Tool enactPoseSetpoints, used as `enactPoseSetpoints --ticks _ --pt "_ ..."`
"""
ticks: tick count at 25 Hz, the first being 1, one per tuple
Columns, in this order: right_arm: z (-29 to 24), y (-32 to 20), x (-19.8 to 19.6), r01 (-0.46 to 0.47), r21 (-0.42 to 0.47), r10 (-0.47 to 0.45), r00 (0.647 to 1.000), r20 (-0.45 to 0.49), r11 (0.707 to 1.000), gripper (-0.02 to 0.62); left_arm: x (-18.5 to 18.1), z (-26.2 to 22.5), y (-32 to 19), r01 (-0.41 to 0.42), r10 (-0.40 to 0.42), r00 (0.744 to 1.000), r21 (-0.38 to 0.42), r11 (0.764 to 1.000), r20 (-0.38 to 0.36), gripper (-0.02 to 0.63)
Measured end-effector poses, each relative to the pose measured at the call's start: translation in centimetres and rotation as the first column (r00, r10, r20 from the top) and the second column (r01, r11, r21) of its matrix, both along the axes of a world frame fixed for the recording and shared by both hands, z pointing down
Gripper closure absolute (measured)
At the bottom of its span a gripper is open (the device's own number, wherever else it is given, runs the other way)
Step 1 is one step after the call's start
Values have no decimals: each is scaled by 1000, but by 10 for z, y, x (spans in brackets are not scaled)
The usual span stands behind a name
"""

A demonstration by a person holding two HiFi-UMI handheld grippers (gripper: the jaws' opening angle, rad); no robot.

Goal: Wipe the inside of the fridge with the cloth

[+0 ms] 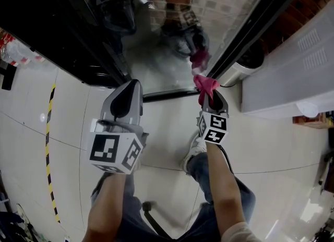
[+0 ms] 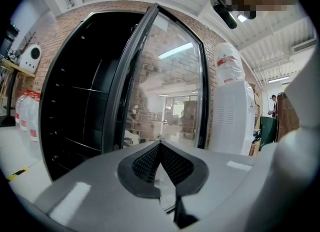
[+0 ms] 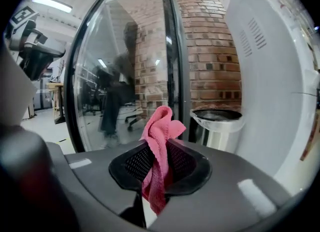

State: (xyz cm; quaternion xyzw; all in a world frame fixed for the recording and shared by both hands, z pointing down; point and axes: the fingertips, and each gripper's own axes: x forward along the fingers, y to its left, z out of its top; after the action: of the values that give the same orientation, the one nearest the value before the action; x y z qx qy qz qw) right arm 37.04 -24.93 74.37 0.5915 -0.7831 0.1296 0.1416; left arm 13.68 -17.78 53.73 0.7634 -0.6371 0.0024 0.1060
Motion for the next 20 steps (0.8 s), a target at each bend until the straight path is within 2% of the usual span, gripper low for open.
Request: enactPoseSetpoints --ticks 6,11,15,20 --pt "1 -4 18 -50 -11 50 999 -5 999 523 2 5 0 -3 4 1000 -12 1000 14 612" --pt "-6 8 -6 -16 7 16 999 29 1000 522 -6 16 1 22 -22 1000 -36 999 4 612" --pt "6 39 -69 129 -17 -129 991 38 991 522 -4 33 7 12 -11 1000 -79 997 9 612" --pt "18 81 -163 350 -48 -347 936 59 936 522 -5 49 13 -28 29 1000 -124 992 2 612"
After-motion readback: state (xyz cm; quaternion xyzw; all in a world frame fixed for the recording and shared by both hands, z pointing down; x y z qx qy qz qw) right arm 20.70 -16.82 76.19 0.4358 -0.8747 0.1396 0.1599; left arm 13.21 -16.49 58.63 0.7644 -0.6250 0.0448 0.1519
